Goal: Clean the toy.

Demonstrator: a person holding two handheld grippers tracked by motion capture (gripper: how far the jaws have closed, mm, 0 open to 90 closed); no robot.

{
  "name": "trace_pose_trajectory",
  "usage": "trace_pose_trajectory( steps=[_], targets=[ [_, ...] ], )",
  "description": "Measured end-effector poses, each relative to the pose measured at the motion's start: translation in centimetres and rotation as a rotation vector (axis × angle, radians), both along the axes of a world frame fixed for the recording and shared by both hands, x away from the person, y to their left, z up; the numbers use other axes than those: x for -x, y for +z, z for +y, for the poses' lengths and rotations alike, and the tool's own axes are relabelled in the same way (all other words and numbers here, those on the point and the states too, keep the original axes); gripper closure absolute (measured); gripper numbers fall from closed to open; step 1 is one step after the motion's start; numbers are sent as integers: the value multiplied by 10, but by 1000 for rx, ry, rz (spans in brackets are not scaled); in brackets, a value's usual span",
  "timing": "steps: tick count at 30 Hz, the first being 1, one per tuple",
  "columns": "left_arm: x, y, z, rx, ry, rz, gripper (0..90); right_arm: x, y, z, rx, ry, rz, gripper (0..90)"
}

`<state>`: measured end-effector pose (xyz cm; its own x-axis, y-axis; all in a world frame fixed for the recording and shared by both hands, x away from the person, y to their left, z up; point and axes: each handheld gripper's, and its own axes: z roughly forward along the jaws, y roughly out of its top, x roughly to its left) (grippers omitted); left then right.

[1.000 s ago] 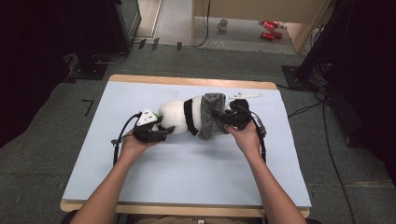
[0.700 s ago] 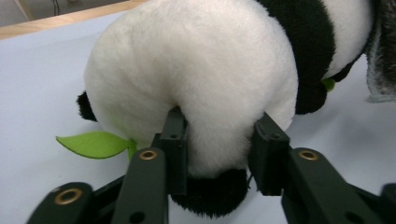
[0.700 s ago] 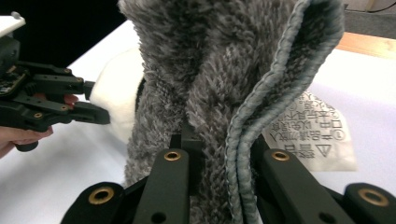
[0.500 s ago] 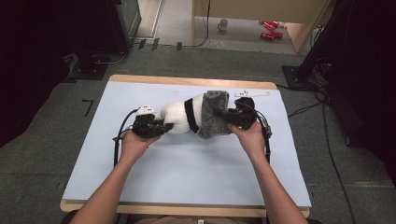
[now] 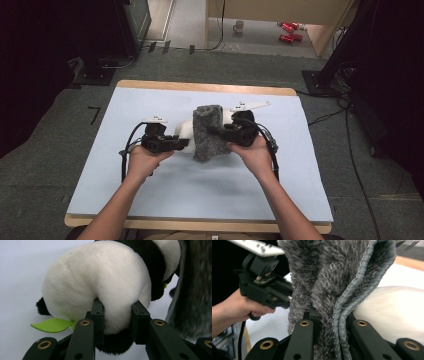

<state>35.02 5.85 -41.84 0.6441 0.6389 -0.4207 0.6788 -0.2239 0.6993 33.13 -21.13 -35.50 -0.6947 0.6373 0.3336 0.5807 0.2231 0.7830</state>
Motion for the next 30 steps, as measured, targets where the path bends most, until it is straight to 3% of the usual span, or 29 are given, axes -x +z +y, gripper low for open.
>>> trace_pose_trajectory(
  steps=[5,8,10,16,19,23,30],
  targets=[
    [1,-3,-8,10,5,21,683,-1,-20,20,42,39,49,790],
    [2,-5,-13,-21,-2,26,684,-3,-37,30,80,49,66,789],
    [1,-9,-14,-27,-1,31,684,-5,-45,30,99,49,52,793],
    [-7,-12,-8,-22,3,26,691,-12,-47,14,187,-37,20,803],
    [-7,-13,-10,-32,-2,12,691,-16,-47,2,166,-44,35,805],
    [-12,-15,-7,-1,-3,38,691,-16,-45,-8,164,-53,17,805],
    [-14,-13,-6,-20,2,29,691,-16,-37,-30,138,-93,8,805]
  ],
)
